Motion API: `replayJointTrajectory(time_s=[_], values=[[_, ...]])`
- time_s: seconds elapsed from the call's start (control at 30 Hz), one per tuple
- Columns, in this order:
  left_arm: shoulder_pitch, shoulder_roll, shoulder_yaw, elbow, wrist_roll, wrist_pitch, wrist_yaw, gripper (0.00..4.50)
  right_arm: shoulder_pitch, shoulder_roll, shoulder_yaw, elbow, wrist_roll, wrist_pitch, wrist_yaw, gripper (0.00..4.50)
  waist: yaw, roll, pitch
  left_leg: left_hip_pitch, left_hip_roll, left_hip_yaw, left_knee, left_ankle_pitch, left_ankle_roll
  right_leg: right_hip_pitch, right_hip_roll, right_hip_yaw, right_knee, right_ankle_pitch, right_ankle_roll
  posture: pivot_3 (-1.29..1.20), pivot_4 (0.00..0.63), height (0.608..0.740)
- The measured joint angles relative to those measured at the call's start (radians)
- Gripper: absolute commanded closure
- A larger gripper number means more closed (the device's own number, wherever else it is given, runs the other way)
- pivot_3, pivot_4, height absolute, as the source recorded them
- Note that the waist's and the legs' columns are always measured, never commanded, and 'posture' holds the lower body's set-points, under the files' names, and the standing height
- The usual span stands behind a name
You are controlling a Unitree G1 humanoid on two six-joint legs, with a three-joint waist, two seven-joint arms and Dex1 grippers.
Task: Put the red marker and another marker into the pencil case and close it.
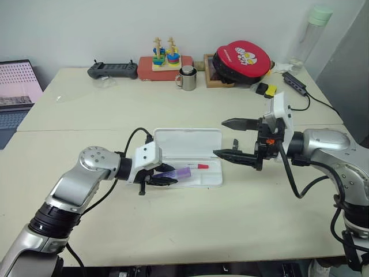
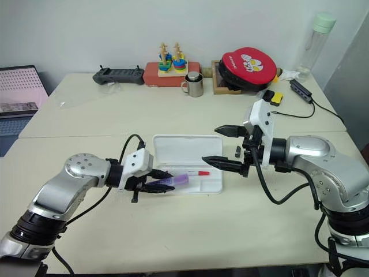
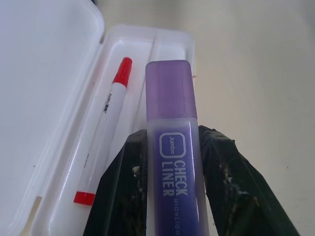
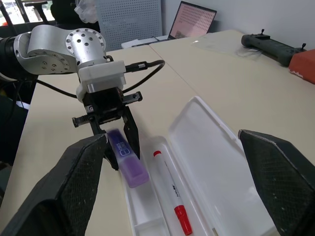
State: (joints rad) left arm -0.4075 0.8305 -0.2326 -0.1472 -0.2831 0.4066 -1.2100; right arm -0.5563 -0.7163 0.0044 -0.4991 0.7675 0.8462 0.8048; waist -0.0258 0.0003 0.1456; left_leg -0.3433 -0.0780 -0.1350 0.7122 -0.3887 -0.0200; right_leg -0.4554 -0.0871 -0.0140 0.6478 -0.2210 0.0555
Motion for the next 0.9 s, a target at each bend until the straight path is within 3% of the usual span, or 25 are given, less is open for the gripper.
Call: replayJointTrajectory(time_s=[0.53,0.57,0.9], values=[[-0.084,-0.107,-0.084,0.167,0.164,-0.18,-0.005,3.31,0.055,0.002,0.032,-0.05,0.001,0.028,-0.046,0.0,0.001,0.0,0.0,0.0,0.0,0.0,0.0,0.0,0.0,0.0,0.0,-0.001,0.0,0.0,0.0,0.0,0.15,0.74],[-0.085,-0.111,-0.084,0.171,0.164,-0.18,-0.009,2.6,0.058,0.005,0.032,-0.051,0.001,0.032,-0.048,0.0,0.0,0.0,0.0,0.0,0.0,0.0,0.0,0.0,0.0,0.0,0.0,-0.001,0.0,0.0,0.0,0.0,0.15,0.74],[-0.095,-0.111,-0.082,0.184,0.164,-0.156,-0.036,0.72,0.083,0.009,0.028,-0.052,-0.019,0.038,-0.092,0.0,0.0,0.0,0.0,0.0,0.0,0.0,0.0,0.0,0.0,0.0,0.0,-0.001,0.0,0.0,0.0,0.0,0.15,0.74]])
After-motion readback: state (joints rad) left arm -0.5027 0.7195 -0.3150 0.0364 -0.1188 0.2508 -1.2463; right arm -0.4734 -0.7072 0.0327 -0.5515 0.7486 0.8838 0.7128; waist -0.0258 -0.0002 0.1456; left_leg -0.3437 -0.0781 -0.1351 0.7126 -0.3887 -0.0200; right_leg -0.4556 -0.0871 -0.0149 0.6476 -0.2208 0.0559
